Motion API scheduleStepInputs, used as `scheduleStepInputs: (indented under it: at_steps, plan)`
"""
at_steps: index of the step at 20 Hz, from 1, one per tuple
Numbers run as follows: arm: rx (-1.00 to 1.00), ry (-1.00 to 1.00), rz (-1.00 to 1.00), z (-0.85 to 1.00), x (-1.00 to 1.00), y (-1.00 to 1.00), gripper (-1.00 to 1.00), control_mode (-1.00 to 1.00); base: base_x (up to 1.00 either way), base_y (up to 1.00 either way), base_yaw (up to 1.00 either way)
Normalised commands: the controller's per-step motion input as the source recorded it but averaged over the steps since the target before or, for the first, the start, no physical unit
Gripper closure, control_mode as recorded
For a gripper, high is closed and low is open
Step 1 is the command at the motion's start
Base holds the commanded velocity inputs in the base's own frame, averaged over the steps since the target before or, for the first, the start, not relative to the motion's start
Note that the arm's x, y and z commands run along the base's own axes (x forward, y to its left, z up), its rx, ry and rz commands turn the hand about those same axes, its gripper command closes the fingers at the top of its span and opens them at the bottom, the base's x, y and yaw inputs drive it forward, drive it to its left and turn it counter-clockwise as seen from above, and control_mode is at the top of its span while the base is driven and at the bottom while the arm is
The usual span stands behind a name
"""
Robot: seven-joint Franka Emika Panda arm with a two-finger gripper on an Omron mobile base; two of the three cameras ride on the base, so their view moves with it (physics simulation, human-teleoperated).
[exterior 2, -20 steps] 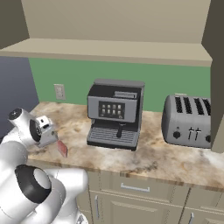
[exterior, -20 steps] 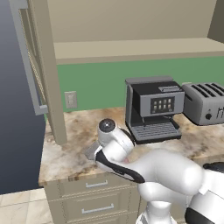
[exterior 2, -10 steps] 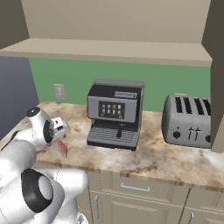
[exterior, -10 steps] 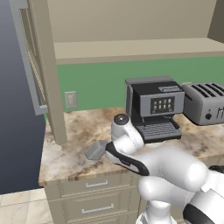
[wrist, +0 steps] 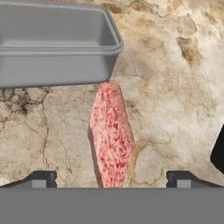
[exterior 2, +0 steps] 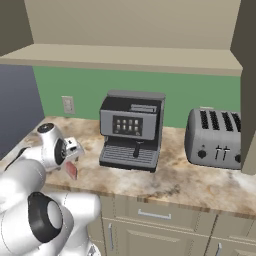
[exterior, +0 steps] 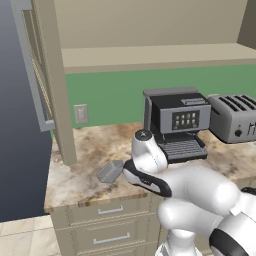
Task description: Retrieve the tupperware from the cabinet, then place the raw meat into the tupperware to avoid contamination.
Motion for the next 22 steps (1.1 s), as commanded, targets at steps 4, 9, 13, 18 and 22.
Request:
scheduleStepInputs:
  at_steps: [4, 9, 13, 18, 22]
  plan:
    - [0.00, 0.06, -0.02, -0.25, 0.00, -0.01, -1.00, -1.00, 0.00, 0.00, 0.00]
    - [-0.03, 0.09, -0.05, -0.18, 0.06, -0.13, -1.00, -1.00, 0.00, 0.00, 0.00]
    - [0.00, 0.14, -0.07, -0.32, 0.01, -0.06, -1.00, -1.00, 0.00, 0.00, 0.00]
    - [0.01, 0.06, -0.05, -0.26, 0.00, 0.00, -1.00, -1.00, 0.00, 0.00, 0.00]
    - [0.00, -0.03, -0.01, -0.12, 0.03, 0.00, -1.00, -1.00, 0.00, 0.00, 0.00]
